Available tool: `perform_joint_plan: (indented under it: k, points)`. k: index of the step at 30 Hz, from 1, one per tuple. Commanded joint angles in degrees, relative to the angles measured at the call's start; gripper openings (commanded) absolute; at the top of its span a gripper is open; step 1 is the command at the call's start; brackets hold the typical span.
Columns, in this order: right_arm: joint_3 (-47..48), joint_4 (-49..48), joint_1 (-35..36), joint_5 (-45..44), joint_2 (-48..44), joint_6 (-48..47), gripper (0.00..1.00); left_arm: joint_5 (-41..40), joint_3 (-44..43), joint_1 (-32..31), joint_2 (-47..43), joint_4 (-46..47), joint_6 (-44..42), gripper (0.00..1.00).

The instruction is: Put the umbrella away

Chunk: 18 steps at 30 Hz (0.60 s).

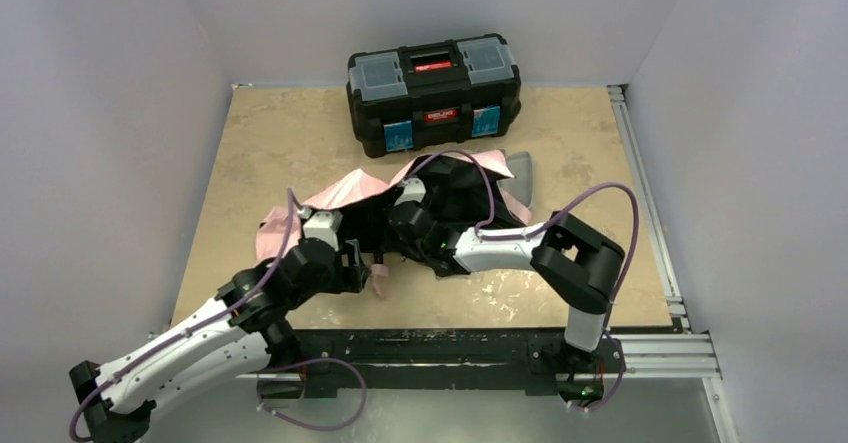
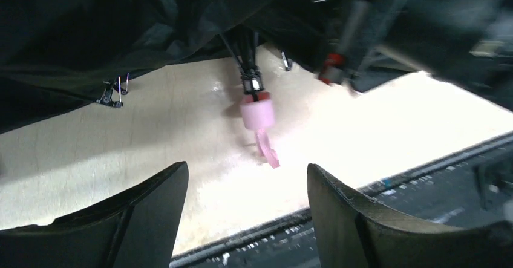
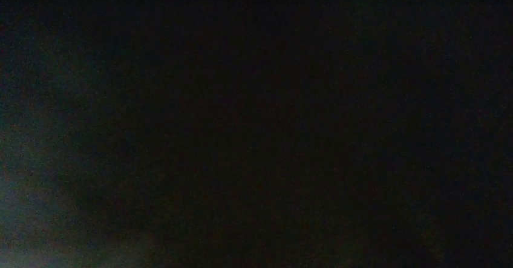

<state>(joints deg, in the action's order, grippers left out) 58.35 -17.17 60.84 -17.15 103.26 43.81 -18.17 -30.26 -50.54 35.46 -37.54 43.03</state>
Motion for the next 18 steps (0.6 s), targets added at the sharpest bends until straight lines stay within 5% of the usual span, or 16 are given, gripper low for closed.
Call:
perform_joint_plan:
  k: [1, 4, 8, 11, 18]
  points:
    - [1.5, -2.5, -0.4, -1.7, 1.8, -0.6, 0.00, 1.6, -9.4, -2.1, -3.4, -14.6, 5.1, 0.71]
    - [1.5, -0.8, -0.4, -1.6, 2.7, -1.3, 0.01, 0.7, -16.0, -3.0, -4.5, -23.0, 7.3, 0.71]
    - [0.5, 1.7, -0.4, -1.0, 0.8, -1.5, 0.51, -2.5, -25.6, -3.1, -4.0, -29.3, 9.7, 0.72]
    - [-1.5, 4.5, -0.3, -0.8, -4.5, -1.2, 0.72, -4.6, -32.2, -3.1, -0.8, -31.5, 10.6, 0.73]
    - [-7.0, 13.7, -0.3, 0.8, -18.0, -0.2, 0.85, -10.0, -41.2, -2.8, 8.7, -33.1, 11.7, 0.81]
